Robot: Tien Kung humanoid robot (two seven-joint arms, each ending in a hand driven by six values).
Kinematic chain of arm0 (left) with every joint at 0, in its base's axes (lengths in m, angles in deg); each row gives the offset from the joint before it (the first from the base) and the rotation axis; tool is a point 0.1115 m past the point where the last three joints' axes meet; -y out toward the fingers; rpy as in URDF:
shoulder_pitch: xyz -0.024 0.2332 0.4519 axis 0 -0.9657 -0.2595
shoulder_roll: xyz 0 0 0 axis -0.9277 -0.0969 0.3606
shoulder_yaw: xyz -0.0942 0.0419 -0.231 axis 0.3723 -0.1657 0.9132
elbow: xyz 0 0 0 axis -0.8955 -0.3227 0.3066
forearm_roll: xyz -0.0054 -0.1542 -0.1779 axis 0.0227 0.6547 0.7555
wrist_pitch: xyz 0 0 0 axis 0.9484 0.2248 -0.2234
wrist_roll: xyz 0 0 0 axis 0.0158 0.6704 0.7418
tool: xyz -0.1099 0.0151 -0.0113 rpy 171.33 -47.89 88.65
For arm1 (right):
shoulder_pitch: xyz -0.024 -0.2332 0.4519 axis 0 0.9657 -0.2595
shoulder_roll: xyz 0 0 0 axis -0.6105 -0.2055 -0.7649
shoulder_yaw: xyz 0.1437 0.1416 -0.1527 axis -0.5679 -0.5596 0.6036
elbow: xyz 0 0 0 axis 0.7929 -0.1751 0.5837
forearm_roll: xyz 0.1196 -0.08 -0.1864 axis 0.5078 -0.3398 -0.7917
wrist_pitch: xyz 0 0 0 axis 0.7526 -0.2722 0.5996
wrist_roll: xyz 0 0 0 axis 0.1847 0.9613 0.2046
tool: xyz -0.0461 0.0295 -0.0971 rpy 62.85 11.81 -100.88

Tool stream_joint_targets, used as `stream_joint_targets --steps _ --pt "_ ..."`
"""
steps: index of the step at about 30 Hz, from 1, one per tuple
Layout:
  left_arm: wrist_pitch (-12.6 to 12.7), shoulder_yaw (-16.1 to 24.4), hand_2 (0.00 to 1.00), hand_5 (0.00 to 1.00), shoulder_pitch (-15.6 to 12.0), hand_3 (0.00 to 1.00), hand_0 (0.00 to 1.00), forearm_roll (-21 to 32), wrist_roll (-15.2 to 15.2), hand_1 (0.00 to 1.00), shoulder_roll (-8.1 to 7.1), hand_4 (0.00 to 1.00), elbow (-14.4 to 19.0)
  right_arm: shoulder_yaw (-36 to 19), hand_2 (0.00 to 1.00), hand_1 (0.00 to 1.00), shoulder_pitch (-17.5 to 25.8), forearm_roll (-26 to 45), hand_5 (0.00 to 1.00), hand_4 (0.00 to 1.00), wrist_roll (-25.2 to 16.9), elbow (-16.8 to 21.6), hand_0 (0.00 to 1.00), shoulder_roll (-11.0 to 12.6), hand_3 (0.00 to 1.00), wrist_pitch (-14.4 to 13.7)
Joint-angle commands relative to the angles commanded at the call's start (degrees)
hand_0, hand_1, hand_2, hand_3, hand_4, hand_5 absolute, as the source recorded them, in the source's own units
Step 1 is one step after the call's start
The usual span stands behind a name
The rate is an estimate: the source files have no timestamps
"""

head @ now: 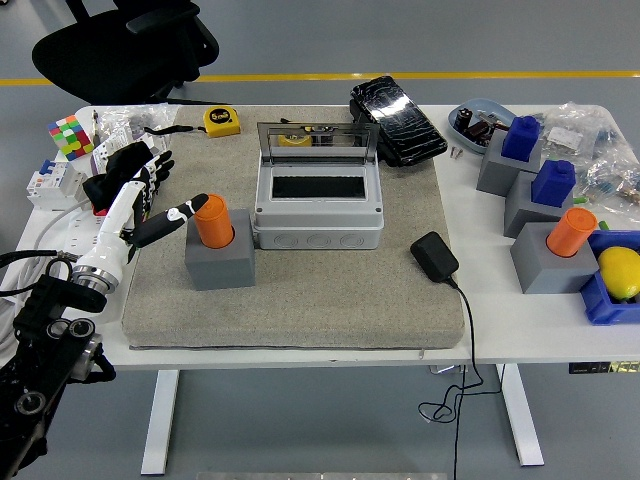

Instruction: Fetch the battery,place it into the box,close the lid of the box

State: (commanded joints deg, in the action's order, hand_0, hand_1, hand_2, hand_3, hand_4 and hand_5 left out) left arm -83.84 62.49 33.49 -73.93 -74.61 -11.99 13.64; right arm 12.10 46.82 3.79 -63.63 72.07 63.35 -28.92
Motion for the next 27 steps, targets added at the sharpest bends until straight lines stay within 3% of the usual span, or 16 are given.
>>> stream_joint_targets --steps 10,19,20,25,26,27 --pt "0.4 -2.3 0.998 0.357 0.2 0.899 0.900 0.3 -0.7 0.986 0.16 0.998 0.6 -0.1 0.657 0.629 0.1 0.0 0.488 0.949 0.0 0.0 0.577 -0.1 0.554 0.0" --pt "2.4 -5.7 0.998 0.358 1.2 0.878 0.885 1.4 -2.4 0.936 0.51 0.998 -0.8 -0.2 0.657 0.629 -0.1 0.1 0.488 0.950 0.0 0.0 0.577 0.0 0.554 0.0" --pt "2.6 -6.0 0.953 0.347 1.2 0.811 0.856 1.3 -2.6 0.904 0.47 0.998 -0.8 -0.2 0.657 0.629 0.0 0.1 0.489 0.950 0.0 0.0 0.576 0.0 0.554 -0.1" --pt "3.2 -7.6 0.953 0.347 1.4 0.811 0.856 1.3 -3.2 0.904 0.61 0.998 -1.1 0.1 0.657 0.629 0.0 0.2 0.489 0.950 0.0 0.0 0.576 0.0 0.554 0.0" --pt "3.3 -7.9 0.917 0.264 1.4 0.778 0.804 1.2 -3.3 0.859 0.66 0.998 -1.2 0.1 0.656 0.629 0.0 0.2 0.488 0.951 0.0 0.0 0.581 0.0 0.555 0.0" --pt "3.5 -8.1 0.917 0.264 1.4 0.778 0.804 1.2 -3.4 0.859 0.71 0.998 -1.3 0.0 0.656 0.629 0.0 0.2 0.488 0.951 0.0 0.0 0.581 -0.1 0.555 0.0"
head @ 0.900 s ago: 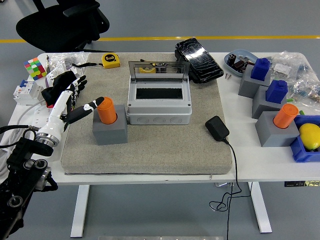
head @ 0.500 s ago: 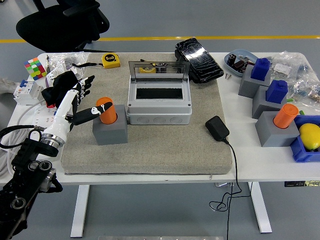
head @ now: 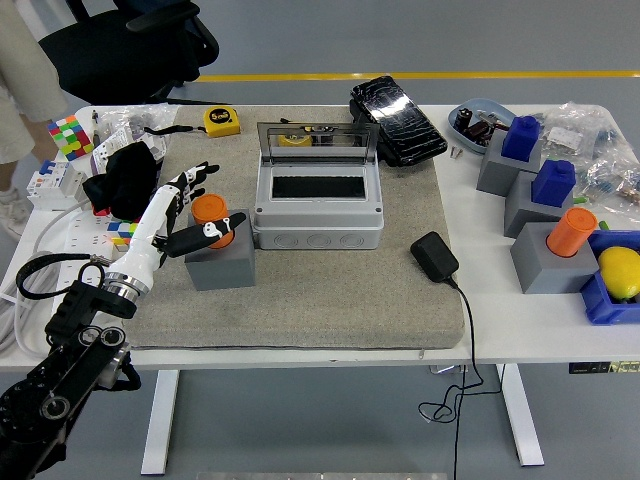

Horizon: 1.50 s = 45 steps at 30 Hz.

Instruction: Fetch the battery,place it into the box,close the lid of the box

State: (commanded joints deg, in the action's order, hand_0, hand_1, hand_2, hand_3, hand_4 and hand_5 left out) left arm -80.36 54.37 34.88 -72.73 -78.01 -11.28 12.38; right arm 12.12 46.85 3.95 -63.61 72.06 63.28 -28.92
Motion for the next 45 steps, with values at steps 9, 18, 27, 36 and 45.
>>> stream_joint_targets --steps 9,18,27,36,45 --pt "2.0 -1.9 0.899 0.242 0.3 0.766 0.789 0.5 -1.7 0.838 0.33 0.998 -1.1 0.0 0.657 0.629 -0.1 0.0 0.488 0.950 0.0 0.0 0.579 0.0 0.555 0.0" --pt "4.2 -3.1 0.812 0.057 1.2 0.733 0.673 2.7 -4.4 0.759 1.49 0.998 -3.0 0.5 0.656 0.629 -0.2 0.2 0.488 0.951 0.0 0.0 0.580 0.1 0.555 0.0" --pt "5.5 -4.8 0.747 0.002 2.4 0.695 0.600 5.4 -6.7 0.682 2.36 0.998 -4.4 0.8 0.657 0.629 -0.6 0.1 0.487 0.953 0.0 0.1 0.577 0.3 0.555 0.0" --pt "6.8 -6.9 0.525 0.002 3.6 0.509 0.403 10.4 -9.6 0.461 3.05 0.998 -6.8 1.4 0.657 0.629 -0.7 0.2 0.489 0.953 0.1 0.1 0.575 0.4 0.555 0.0" --pt "7.8 -8.2 0.391 0.002 3.9 0.383 0.308 14.5 -12.2 0.332 3.47 0.998 -7.7 1.4 0.656 0.628 -0.7 0.1 0.488 0.954 0.0 0.2 0.575 0.3 0.555 0.0"
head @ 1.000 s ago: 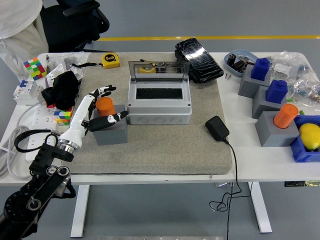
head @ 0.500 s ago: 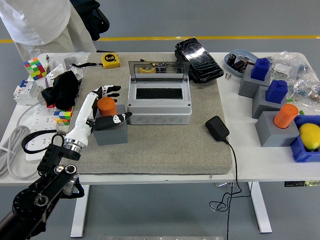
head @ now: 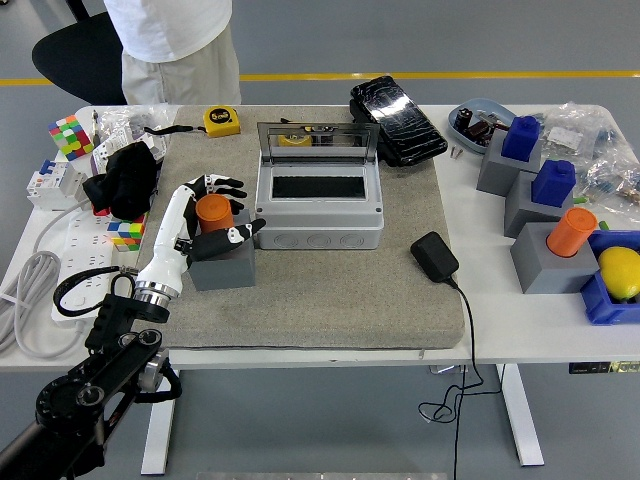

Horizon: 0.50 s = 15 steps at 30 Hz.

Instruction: Fetch the battery,place it into the box,close the lid of the box

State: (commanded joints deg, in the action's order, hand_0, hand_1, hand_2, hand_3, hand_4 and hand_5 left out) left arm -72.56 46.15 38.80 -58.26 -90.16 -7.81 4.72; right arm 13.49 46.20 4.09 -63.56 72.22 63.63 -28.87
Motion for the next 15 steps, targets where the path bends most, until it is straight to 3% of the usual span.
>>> stream_joint_targets --steps 1,2,7,8,15 --pt "0.1 -0.1 0.391 0.002 0.0 0.383 0.308 0.0 -0.1 0.332 0.05 0.998 0.0 0.0 0.656 0.628 0.0 0.0 0.488 0.954 0.0 0.0 0.575 0.0 0.555 0.0" --pt "0.2 -0.1 0.299 0.002 0.0 0.295 0.271 0.1 -0.3 0.262 0.10 0.998 0.0 -0.1 0.656 0.629 0.1 0.1 0.489 0.954 0.0 0.0 0.576 -0.1 0.555 0.0" --pt "0.5 -0.1 0.299 0.002 0.3 0.295 0.271 1.1 -1.2 0.262 0.48 0.998 -0.5 -0.3 0.656 0.629 0.2 0.0 0.489 0.954 0.0 0.0 0.576 -0.1 0.555 0.0" --pt "0.6 -0.1 0.218 0.002 0.3 0.232 0.255 1.3 -1.4 0.221 0.56 0.998 -0.6 -0.4 0.657 0.629 0.2 0.0 0.488 0.954 0.0 0.0 0.577 -0.1 0.555 0.0" --pt "0.6 0.0 0.184 0.002 0.8 0.210 0.221 1.8 -1.8 0.179 1.29 0.998 -1.5 -0.5 0.657 0.629 0.3 0.1 0.488 0.954 -0.1 0.0 0.577 -0.2 0.555 0.0"
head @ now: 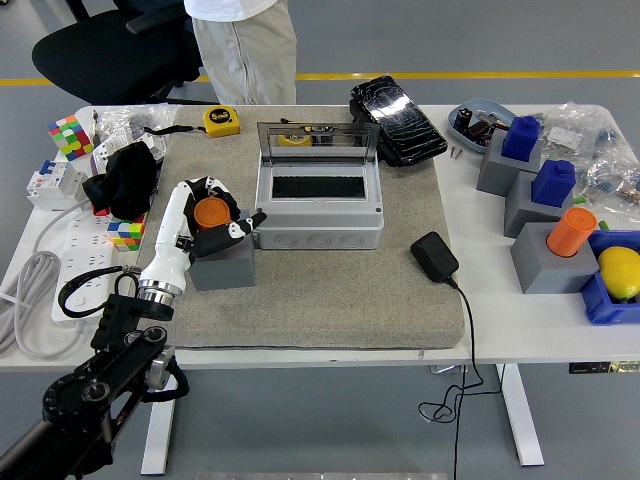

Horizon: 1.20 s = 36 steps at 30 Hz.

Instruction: Fetch the battery,place it into the box,close the lid of the box

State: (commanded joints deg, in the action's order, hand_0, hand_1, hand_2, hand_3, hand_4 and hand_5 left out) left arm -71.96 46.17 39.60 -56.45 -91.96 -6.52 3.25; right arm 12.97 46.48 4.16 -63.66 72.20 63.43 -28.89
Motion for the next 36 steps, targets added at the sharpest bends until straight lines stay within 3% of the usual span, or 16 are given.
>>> stream_joint_targets --steps 12,21,24,29,36 --pt "0.5 -0.1 0.167 0.002 -0.2 0.199 0.184 -1.1 1.2 0.143 -0.49 0.994 1.9 -0.3 0.656 0.629 0.1 0.0 0.488 0.954 -0.1 0.0 0.575 0.0 0.555 0.0" --pt "2.6 0.0 0.165 0.002 -0.5 0.199 0.180 -7.3 7.5 0.140 -2.42 0.972 9.0 -0.3 0.656 0.628 0.1 0.0 0.489 0.954 -0.1 0.0 0.574 -0.2 0.554 0.0" --pt "2.0 0.2 0.166 0.002 -0.2 0.199 0.179 -11.0 10.6 0.139 -2.63 0.972 11.8 -0.2 0.656 0.629 0.0 -0.1 0.490 0.954 -0.1 0.0 0.575 -0.2 0.555 0.0" --pt "1.4 -1.8 0.166 0.002 2.9 0.201 0.181 -15.3 15.3 0.138 -2.57 0.969 14.7 -0.2 0.656 0.629 0.0 0.1 0.489 0.954 -0.1 0.0 0.577 -0.1 0.554 0.0" --pt "2.6 -6.3 0.167 0.002 8.5 0.201 0.178 -17.9 17.3 0.137 -0.89 0.969 11.3 -0.2 0.656 0.629 -0.1 0.1 0.491 0.954 -0.1 0.0 0.577 0.0 0.554 0.0"
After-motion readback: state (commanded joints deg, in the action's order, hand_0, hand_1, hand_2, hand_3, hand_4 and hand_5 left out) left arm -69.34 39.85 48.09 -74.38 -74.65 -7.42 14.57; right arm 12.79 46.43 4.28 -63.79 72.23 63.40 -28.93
